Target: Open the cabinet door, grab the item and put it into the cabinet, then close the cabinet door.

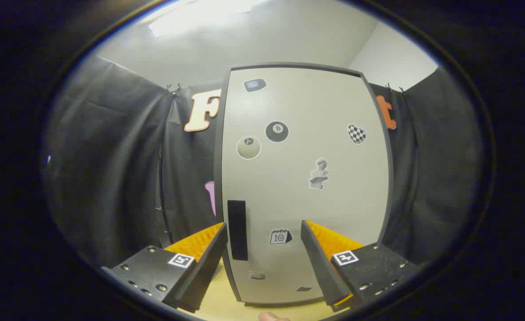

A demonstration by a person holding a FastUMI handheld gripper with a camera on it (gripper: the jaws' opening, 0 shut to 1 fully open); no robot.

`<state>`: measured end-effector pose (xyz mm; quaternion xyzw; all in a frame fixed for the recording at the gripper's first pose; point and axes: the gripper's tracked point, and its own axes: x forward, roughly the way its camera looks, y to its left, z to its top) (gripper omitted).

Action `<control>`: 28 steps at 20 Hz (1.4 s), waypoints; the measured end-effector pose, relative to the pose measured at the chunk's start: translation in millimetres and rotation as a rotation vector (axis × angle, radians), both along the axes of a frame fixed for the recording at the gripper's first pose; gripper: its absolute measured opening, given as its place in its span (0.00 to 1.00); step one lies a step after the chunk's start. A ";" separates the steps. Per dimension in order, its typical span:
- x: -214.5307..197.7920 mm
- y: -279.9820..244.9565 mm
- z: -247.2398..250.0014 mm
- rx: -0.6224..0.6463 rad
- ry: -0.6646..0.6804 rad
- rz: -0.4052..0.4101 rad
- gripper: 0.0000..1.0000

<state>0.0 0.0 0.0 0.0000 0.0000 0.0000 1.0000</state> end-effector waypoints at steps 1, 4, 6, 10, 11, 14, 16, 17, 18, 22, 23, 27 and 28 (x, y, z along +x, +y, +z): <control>0.3 -0.5 -1.0 0.006 0.006 -0.009 0.97; 2.0 -3.7 -2.3 -0.001 0.010 -0.044 0.97; 2.5 -4.5 -3.2 -0.002 0.010 -0.060 0.97; 10.0 2.5 -11.6 0.018 0.040 -0.070 0.97; 12.1 3.4 -12.8 0.018 0.042 -0.074 0.97; 17.6 6.3 -16.8 0.014 0.048 -0.082 0.97; 22.0 7.7 -19.4 0.017 0.054 -0.087 0.97; 24.5 7.6 -20.3 0.016 0.053 -0.091 0.97; 27.5 7.6 -21.0 0.014 0.052 -0.095 0.97; 41.2 17.1 -30.3 0.023 0.076 -0.076 0.97; 44.4 21.2 -32.9 0.024 0.085 -0.069 0.97; 56.0 31.7 -44.7 -0.001 0.104 -0.051 0.97; 58.6 33.3 -47.8 -0.008 0.107 -0.049 0.97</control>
